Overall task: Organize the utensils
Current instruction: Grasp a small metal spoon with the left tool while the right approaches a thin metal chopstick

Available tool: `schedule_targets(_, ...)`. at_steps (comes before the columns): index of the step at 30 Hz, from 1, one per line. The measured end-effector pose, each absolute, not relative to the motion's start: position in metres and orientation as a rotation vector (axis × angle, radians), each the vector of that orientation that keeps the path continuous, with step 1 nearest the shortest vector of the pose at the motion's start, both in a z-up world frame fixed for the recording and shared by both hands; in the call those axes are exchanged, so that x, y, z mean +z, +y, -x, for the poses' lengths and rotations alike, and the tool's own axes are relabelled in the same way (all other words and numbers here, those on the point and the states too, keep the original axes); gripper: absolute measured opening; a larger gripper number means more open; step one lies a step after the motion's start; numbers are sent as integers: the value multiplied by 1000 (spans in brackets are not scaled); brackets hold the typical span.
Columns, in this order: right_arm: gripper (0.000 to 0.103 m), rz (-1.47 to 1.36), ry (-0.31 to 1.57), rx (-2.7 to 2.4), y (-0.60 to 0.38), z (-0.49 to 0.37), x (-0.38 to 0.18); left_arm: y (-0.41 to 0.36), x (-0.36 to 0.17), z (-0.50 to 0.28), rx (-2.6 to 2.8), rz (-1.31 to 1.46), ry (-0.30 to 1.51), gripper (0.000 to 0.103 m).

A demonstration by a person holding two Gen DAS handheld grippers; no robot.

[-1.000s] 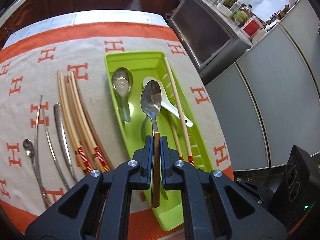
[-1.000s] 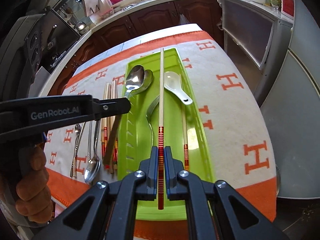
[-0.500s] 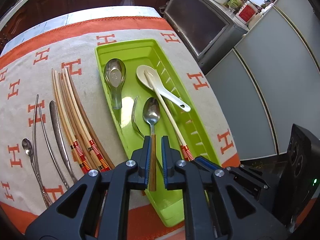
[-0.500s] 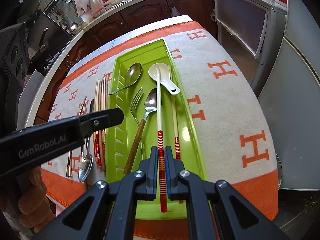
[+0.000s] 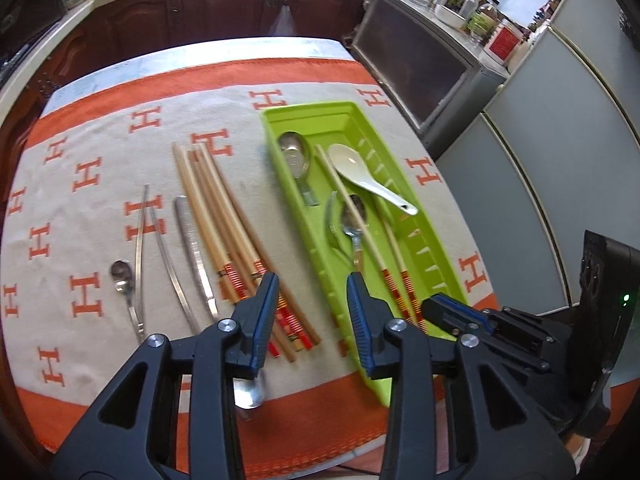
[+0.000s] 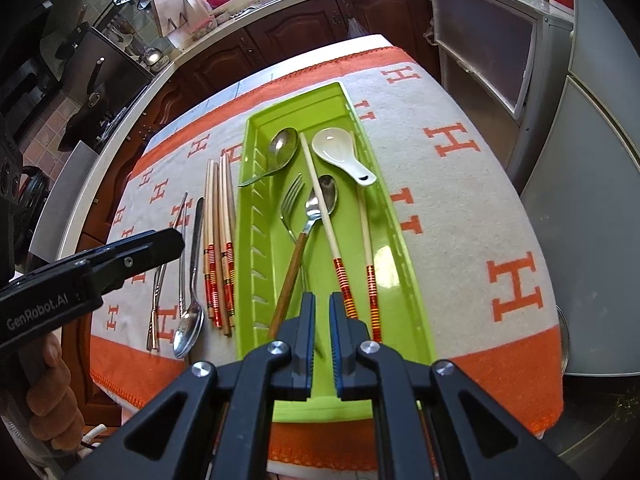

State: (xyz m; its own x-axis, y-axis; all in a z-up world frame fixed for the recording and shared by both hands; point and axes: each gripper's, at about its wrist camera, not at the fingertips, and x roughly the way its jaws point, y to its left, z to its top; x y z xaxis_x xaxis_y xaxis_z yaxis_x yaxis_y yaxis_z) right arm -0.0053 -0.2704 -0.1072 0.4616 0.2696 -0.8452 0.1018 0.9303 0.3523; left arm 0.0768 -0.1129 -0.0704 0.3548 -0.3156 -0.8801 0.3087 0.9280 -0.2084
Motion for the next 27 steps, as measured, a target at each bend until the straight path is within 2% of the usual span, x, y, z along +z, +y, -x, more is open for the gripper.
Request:
schedule_targets(18,7,-325,1102,196,-221,3,-96,7,-65,-62,-168,29,1115,32)
schedule_targets(27,7,-280,1122,252,-191,-11,-94,42,-94,-61,-96,-6,1174,32)
